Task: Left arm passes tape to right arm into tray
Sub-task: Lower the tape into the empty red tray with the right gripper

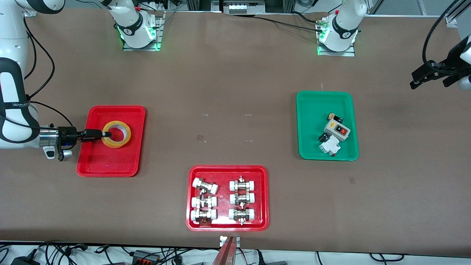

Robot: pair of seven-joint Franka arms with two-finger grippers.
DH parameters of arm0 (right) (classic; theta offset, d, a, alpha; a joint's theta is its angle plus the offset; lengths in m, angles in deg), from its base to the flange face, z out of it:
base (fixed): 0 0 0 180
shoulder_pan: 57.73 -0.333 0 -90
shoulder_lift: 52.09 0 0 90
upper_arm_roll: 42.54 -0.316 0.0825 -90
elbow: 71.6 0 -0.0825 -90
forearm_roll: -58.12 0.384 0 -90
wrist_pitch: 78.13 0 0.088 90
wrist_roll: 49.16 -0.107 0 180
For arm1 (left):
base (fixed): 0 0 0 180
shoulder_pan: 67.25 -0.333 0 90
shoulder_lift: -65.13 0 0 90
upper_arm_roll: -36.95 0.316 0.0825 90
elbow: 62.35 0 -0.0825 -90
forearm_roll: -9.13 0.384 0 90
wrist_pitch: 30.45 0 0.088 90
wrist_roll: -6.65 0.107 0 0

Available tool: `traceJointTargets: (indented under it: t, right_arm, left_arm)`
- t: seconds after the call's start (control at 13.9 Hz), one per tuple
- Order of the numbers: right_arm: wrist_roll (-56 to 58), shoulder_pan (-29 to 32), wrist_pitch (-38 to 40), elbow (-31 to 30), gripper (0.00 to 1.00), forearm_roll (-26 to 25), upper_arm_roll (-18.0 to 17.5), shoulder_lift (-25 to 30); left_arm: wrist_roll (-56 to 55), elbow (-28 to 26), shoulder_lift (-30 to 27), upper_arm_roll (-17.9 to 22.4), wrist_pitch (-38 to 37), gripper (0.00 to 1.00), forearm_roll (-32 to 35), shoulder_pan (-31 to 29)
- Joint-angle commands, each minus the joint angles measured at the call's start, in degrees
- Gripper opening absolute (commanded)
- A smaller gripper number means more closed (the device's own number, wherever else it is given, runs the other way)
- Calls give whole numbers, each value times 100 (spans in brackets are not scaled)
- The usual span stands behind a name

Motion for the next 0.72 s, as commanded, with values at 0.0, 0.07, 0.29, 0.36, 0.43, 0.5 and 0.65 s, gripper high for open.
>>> traceJointTargets:
  t: [0.0, 0.07, 0.29, 0.36, 0.43, 0.5, 0.65]
  right_arm:
    - [292, 201, 41, 67, 39, 95, -111, -116]
    - [301, 219, 32, 76, 39, 86, -111, -125]
    - [249, 202, 14, 225, 100, 78, -111, -126]
    - [231, 202, 14, 269, 100, 43, -111, -117]
    - [240, 210, 14, 339, 100, 25, -111, -117]
    - [257, 210, 14, 418, 100, -1, -111, -117]
    - [275, 219, 23, 507, 100, -19, -111, -99]
  left_arm:
    - [-44, 171, -115, -42, -250, 100, 144, 3]
    - [-35, 329, -106, -34, -364, 100, 109, 3]
    - [-17, 497, 34, -34, -400, 100, 65, 73]
    - [-17, 523, 122, -34, -436, 100, 65, 82]
    - [-69, 532, 149, -60, -462, 100, 74, 91]
    - [-61, 541, 149, -103, -462, 100, 91, 82]
    - [-61, 541, 149, -104, -462, 100, 74, 65]
